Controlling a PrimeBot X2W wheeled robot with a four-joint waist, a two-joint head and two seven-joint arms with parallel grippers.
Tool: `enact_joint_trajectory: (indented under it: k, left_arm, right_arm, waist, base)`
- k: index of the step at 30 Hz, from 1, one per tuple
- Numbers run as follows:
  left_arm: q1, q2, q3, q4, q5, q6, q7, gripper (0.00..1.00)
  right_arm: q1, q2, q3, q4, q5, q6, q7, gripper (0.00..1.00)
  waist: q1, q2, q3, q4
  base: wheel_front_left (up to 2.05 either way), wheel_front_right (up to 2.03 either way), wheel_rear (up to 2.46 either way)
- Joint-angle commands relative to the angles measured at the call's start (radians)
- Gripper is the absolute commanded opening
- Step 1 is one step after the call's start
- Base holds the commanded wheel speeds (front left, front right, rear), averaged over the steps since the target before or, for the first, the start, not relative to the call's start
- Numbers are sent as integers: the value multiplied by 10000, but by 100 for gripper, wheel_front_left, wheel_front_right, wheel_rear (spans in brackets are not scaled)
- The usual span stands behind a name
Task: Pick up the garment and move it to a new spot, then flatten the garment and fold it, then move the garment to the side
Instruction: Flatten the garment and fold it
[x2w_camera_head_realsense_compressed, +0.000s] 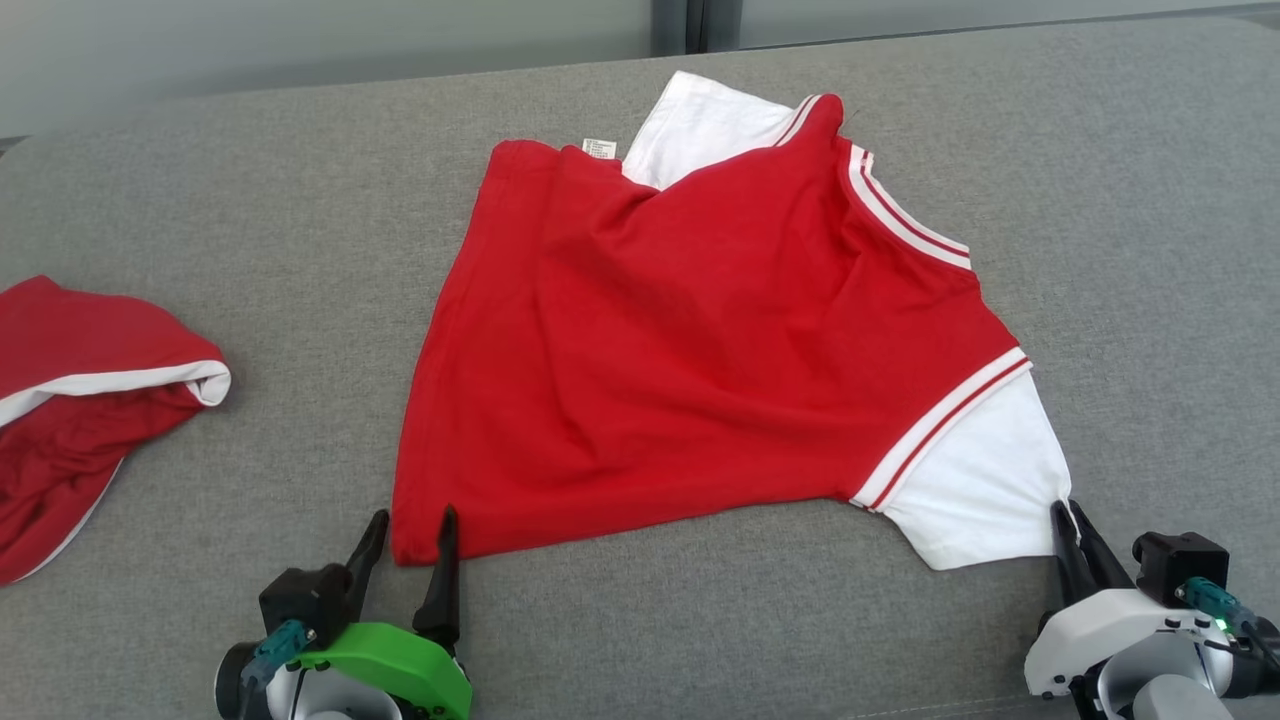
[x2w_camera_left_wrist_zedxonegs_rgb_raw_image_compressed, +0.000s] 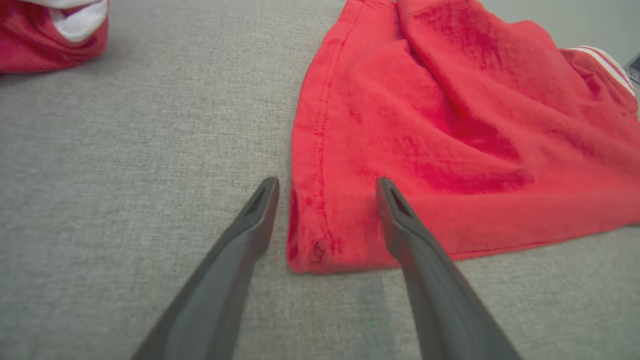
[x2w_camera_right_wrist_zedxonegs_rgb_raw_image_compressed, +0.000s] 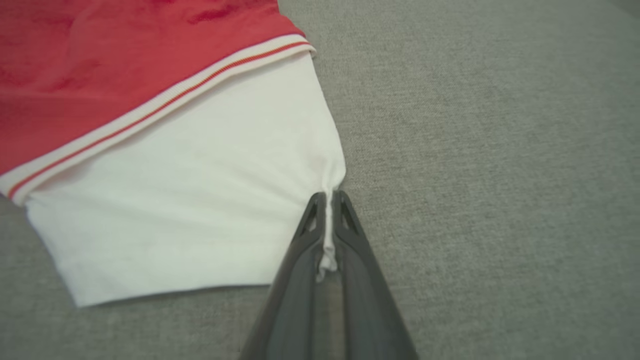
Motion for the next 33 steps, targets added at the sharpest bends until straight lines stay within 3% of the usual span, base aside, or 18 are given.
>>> enact_joint_trajectory:
  k: [1,4,7,25,29,33]
  left_arm:
    - [-162,41,-100,167,-155,-17,7,100]
    - [-257,37,-234,397,-270,-18,7,100]
    - [-295,36,-397,385,-326,-19,7,0]
    - [544,645,-791,-1213,-404,-20,7,0]
    - [-55,956,-1175,-1015,-590,-20,7,0]
    - [-1241,1385,-1761,-659,-667,-20,7,0]
  right_arm:
    - [135,-78,-8,-57,79,-24,24,0]
    - [101,-80,10,-211,110,-24,23,0]
    - [0,-57,32,-432,112,-23,21,0]
    - [258,-64,76,-2149,644,-21,12,0]
    - [-61,-157,249,-2202,773,-21,12,0]
    - [-908,-326,549,-2131,957,-21,12,0]
  waist:
    - [0,0,70,-83]
    - [0,0,103,-124]
    - [0,0,71,-132]
    - [0,0,-1877,147]
    - [0,0,-1770,111]
    - [0,0,-996,46]
  base:
    - [0,0,0]
    - [0,0,0]
    - [0,0,0]
    - [0,0,0]
    - [0,0,0]
    - [0,0,0]
